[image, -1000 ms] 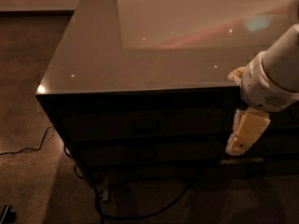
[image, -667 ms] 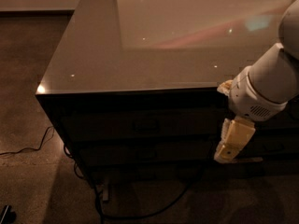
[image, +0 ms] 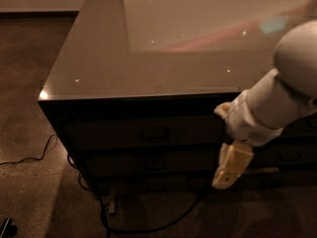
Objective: Open top drawer
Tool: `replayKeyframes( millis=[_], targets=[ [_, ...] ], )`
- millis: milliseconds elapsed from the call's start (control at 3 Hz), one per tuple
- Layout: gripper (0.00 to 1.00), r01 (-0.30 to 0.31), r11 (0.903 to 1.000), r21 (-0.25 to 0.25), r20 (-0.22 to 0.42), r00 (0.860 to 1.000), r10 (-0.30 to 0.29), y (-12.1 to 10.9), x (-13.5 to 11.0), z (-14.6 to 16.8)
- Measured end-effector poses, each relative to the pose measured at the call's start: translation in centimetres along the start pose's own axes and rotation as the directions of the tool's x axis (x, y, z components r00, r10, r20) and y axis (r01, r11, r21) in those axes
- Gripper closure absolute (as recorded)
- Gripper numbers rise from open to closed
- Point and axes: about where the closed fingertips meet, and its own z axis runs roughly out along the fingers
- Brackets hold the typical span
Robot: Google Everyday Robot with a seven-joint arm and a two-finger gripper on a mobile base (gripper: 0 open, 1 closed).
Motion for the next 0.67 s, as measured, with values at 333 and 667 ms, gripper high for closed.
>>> replayKeyframes(
  millis=[333, 667],
  targets=[
    [0.00, 0.016, 0.9977, -0.066, 0.032, 0.999, -0.014, 2.0, -0.9, 3.6],
    [0.00, 0.010, 0.9948, -0.101, 0.109, 0.994, 0.001, 2.7, -3.8, 10.5]
  ],
)
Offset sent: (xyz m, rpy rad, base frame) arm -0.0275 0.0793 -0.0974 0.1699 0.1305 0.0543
